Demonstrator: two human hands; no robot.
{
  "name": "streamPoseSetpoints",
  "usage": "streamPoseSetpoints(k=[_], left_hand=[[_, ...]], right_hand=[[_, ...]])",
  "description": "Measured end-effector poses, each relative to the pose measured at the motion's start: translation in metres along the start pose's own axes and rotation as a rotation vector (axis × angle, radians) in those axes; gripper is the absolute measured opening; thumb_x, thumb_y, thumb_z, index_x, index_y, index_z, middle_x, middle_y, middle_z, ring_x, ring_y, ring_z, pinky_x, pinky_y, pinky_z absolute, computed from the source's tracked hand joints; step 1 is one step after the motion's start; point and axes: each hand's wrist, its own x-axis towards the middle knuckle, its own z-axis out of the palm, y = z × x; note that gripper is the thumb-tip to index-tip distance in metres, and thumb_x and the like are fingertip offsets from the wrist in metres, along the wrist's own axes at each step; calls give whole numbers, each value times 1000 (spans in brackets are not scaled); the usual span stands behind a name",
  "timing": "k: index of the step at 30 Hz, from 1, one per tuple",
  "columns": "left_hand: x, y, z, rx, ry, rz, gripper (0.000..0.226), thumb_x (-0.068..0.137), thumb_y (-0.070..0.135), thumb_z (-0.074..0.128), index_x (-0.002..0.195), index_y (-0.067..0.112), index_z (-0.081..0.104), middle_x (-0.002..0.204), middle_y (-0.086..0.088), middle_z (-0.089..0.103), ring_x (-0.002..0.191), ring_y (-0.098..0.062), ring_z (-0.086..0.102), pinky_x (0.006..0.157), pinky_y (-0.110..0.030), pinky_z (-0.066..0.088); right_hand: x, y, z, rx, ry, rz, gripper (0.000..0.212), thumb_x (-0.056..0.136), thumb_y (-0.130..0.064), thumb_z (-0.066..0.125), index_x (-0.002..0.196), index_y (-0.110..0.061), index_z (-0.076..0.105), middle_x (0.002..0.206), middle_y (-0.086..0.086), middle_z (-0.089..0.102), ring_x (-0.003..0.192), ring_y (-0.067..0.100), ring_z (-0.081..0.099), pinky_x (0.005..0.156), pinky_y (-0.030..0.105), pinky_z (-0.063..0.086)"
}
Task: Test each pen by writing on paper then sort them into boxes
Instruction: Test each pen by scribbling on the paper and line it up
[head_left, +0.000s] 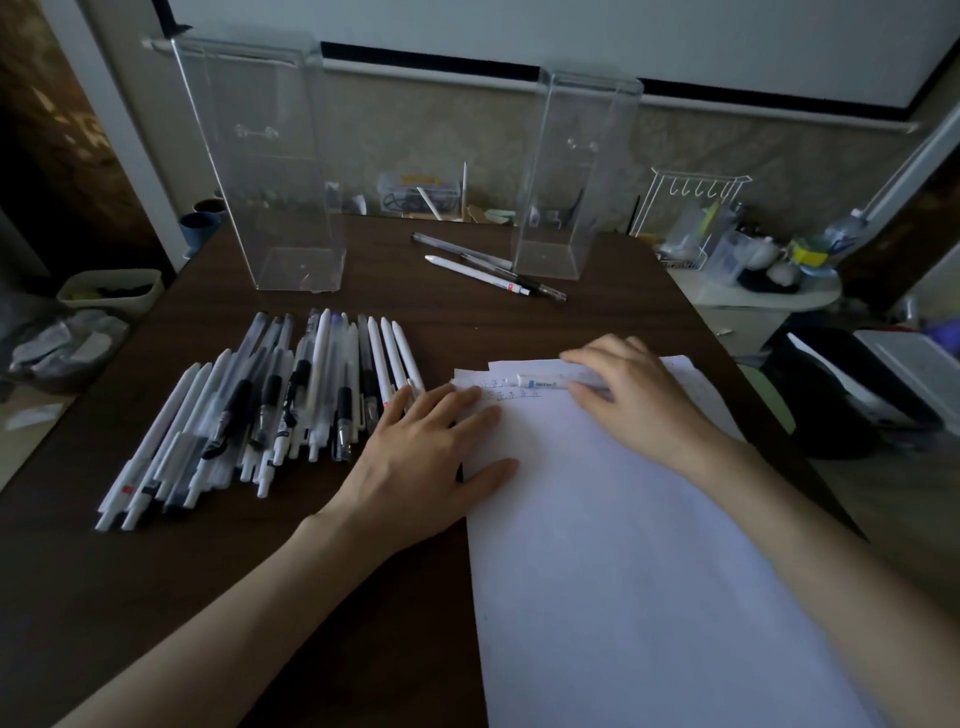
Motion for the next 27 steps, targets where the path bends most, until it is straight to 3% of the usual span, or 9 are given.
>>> streamPoseSetpoints(k=[2,5,10,12,15,18,21,24,27], left_hand=[[0,0,-1,-11,-11,6,63,87,62,30,125,20,58,133,-8,53,126,-28,46,104,-53,33],[-1,0,-4,-35,-10,46,60,88,59,31,126,20,56,136,-10,49,130,-29,40,107,-53,29],[-3,2,-8,-95,-62,245,50,93,51,34,128,23,55,136,-4,49,128,-20,43,108,-46,31],[-3,3,-7,-115,-95,308,47,95,49,35,129,24,54,136,-1,50,127,-16,44,106,-45,35],[-2,1,-6,-147,-118,311,46,95,49,36,132,25,52,138,3,48,129,-12,41,105,-42,37],[-2,1,-6,-144,-121,313,46,95,48,36,131,25,52,137,3,49,127,-11,43,103,-36,39],[-2,2,-7,-147,-112,314,45,95,48,37,130,25,53,136,4,50,126,-11,44,102,-33,39],[-3,2,-7,-141,-102,314,46,95,49,36,130,25,53,137,5,49,126,-11,44,102,-32,39],[-3,2,-6,-150,-79,316,44,95,47,38,129,25,54,136,5,50,124,-12,46,99,-35,41]], right_hand=[[8,-8,9,-7,27,-50,27,91,-19,60,116,-10,64,112,6,56,102,26,47,90,34,38],[12,-14,24,-97,146,-154,14,89,-17,58,93,-6,67,95,9,61,84,32,54,75,39,45],[8,-17,26,-143,286,-204,27,82,-2,50,106,-10,58,83,11,53,74,32,52,69,37,34],[7,-17,24,-187,331,-162,18,90,-14,45,100,-12,59,81,8,50,73,31,50,67,35,26],[5,-19,22,-223,341,-106,50,91,-59,36,75,-15,53,74,4,48,72,25,45,67,35,27],[5,-17,24,-217,396,-134,50,85,-61,46,63,-15,48,67,2,45,68,23,44,66,34,29],[5,-18,25,-189,458,-144,39,82,-46,50,61,-14,49,62,4,45,64,26,46,63,35,26],[6,-15,26,-185,489,-181,44,85,-52,50,63,-14,50,65,3,47,65,24,46,64,34,26],[7,-13,26,-52,505,-244,39,83,-48,58,79,-9,61,78,6,54,70,22,51,65,34,39]])
